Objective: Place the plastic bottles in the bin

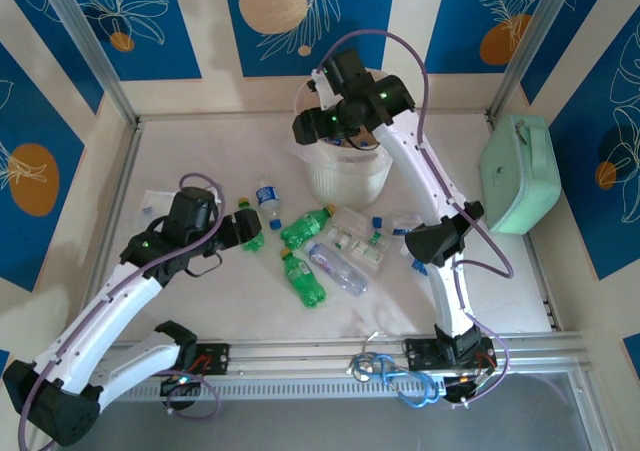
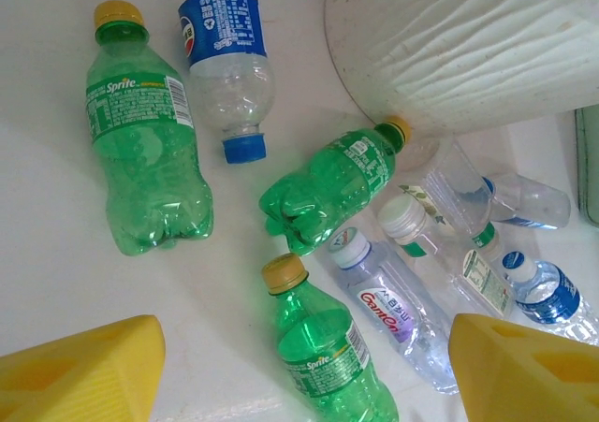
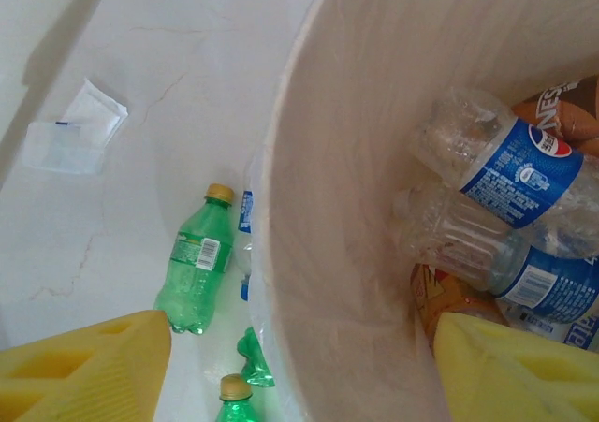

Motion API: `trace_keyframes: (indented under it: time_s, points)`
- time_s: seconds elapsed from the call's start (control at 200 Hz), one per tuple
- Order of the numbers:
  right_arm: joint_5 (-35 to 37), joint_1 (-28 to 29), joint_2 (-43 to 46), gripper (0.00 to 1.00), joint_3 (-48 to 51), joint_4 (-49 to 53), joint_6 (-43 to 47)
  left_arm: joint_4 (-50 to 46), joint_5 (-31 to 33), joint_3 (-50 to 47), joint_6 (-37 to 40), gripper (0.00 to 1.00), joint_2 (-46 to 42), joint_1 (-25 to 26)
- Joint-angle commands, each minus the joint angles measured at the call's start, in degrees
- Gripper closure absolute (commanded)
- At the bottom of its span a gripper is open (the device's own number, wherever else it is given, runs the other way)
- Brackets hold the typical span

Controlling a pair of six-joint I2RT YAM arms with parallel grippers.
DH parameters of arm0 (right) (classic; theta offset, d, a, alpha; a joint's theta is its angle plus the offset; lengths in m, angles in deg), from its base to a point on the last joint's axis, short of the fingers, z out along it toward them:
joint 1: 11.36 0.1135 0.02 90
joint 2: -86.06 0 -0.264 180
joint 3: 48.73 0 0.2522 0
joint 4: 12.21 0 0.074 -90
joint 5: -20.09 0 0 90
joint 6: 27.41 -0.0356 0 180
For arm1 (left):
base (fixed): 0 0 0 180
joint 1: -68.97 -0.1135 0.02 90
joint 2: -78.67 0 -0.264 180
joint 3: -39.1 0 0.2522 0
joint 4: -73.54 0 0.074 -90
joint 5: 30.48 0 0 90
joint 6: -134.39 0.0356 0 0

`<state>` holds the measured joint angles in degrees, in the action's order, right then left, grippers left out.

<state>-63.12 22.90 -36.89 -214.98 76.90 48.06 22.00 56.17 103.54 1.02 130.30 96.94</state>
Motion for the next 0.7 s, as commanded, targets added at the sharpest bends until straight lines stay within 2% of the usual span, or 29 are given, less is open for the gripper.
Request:
trace_keyframes:
  time_s: [0.0,0.28,0.62,0.695]
  points:
    - [-1.99,0.70,-1.15,0.33,-0.55,-0.61,2.13,-0.18,0.21,-0.49,0.92,0.21,0.07,-0.63]
    - [0.17,2.28,-3.07,0.46,-0.41,-0.56,2.22,0.78,-0.24,-1.72,0.60,0.21,-0.10,-0.97]
    - [1.37,4.95,-2.08,0.74,-0.82,-0.91,2.83,0.73,-0.51,-1.63,0.93,0.22,-0.46,-1.84]
    - [1.65,5.45,-1.54,0.76,-0.81,-0.84,2.68,0.87,-0.69,-1.72,0.76,0.22,-0.46,-1.86]
